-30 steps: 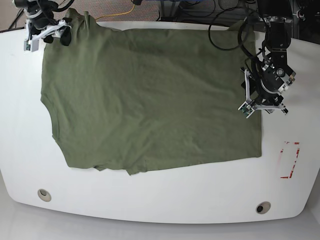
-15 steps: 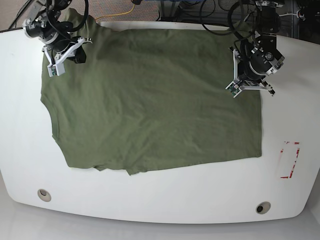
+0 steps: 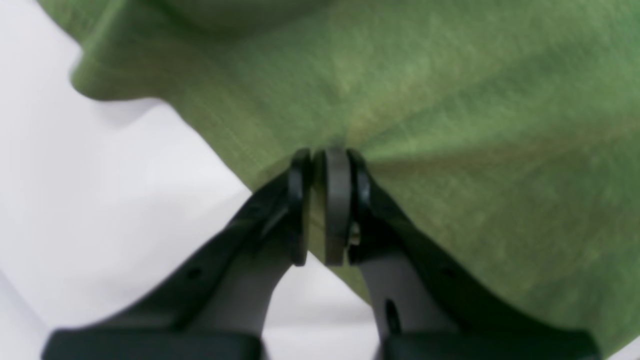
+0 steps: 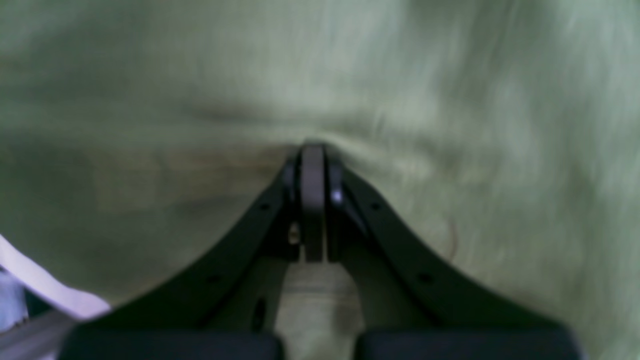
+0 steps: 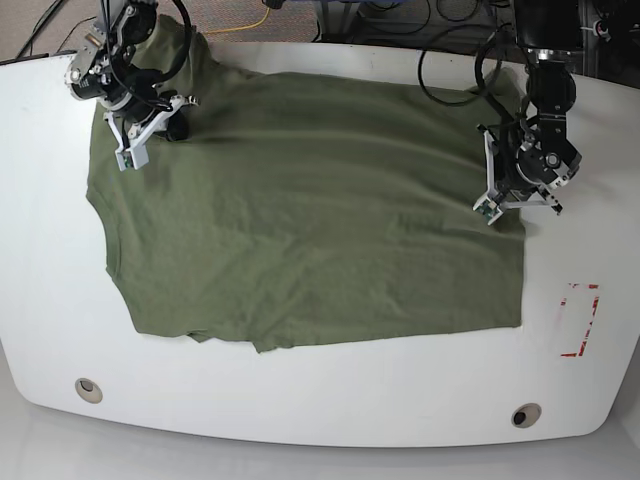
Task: Layout the t-shirt on the table in an organized manner, then fold the t-shirt properly
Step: 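Grasp the shirt edge with the left gripper near its hem, then pull the shirt with both grippers toward the robot, bunching it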
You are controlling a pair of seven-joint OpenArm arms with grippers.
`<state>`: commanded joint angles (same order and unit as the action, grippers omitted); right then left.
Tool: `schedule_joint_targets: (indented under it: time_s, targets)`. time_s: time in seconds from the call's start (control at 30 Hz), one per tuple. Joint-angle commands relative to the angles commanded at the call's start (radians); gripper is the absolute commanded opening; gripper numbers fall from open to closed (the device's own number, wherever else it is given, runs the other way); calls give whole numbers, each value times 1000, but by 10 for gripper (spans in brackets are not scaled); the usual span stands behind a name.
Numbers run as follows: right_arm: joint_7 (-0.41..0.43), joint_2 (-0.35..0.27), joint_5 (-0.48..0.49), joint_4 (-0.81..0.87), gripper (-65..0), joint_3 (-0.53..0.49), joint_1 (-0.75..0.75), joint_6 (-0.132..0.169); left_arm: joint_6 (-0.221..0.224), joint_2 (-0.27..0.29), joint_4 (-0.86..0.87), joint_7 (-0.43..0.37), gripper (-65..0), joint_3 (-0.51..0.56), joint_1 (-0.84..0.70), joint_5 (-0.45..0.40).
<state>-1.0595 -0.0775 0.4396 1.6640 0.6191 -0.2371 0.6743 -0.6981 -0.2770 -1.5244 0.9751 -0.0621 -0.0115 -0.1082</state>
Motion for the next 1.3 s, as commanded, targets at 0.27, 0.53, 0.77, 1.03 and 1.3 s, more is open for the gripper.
schedule_joint_targets:
  time_s: [0.27,0.53,0.77,1.03,1.3]
  targets:
    - [86,-12,-3,-167,-639,-3,103,-5,0,-23,186,-40,-607,35,158,2]
    - [89,-31,0,-230,-637,-3,160,-6,0,-20,204,-37,-607,35,207,3]
    - [8,-29,2,-104,-621,-2,152,-8,0,-23,80,34,-606,32,192,5]
    - [-137,11,5,189,-403,3,138,-8,0,-52,-166,166,-576,29,115,5]
    - [-157,12,-3,183,-374,-2,249,-3,0,-46,-272,203,-304,29,127,5]
